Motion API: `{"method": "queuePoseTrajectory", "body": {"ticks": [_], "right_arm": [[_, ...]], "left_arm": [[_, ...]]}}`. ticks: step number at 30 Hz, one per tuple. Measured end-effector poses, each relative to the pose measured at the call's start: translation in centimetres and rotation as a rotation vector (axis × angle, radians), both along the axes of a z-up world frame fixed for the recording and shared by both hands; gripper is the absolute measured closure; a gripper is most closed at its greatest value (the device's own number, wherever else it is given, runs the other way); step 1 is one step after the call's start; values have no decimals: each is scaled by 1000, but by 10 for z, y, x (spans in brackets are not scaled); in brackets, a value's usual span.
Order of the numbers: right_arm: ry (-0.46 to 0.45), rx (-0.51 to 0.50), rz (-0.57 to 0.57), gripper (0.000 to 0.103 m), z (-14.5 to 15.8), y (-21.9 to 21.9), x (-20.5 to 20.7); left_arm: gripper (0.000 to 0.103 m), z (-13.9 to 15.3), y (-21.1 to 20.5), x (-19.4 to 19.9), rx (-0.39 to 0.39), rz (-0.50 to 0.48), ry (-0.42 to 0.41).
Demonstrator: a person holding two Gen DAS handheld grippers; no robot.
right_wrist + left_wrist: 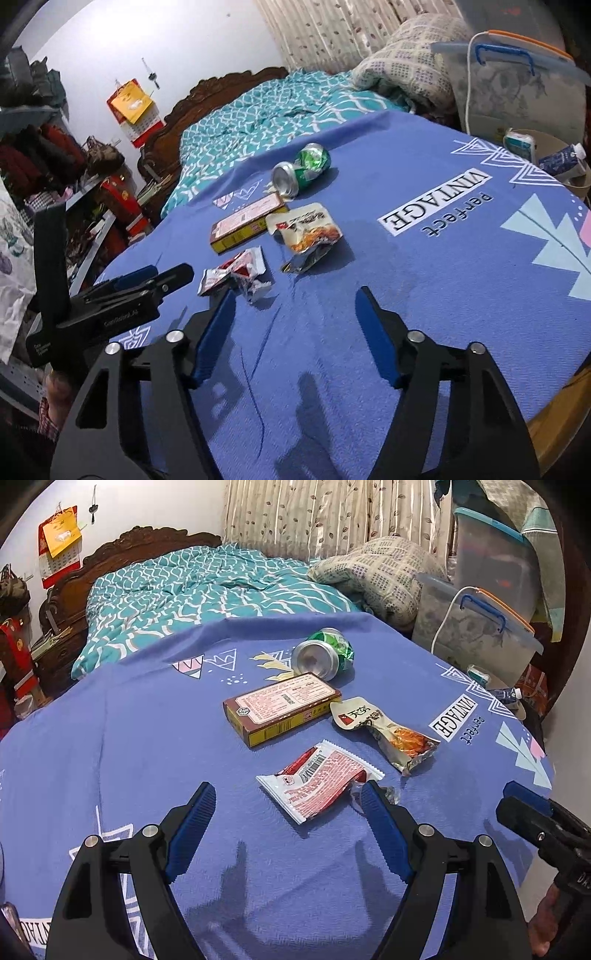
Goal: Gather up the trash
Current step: 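Move both tools back over the remaining snack packets on the bedspread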
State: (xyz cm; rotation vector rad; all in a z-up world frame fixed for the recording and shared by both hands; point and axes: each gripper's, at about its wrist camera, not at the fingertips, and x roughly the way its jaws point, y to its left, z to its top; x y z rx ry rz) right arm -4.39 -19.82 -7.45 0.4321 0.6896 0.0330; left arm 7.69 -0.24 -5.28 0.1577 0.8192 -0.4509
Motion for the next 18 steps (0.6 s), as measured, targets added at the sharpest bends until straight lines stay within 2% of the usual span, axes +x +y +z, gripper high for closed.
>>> {"method": "queuePoseTrajectory", "body": {"ticks": [18], "right_arm": [[4,-1,14,40,-1,3,0]], "left_arm": [[26,-9,2,3,17,9,24]]}}
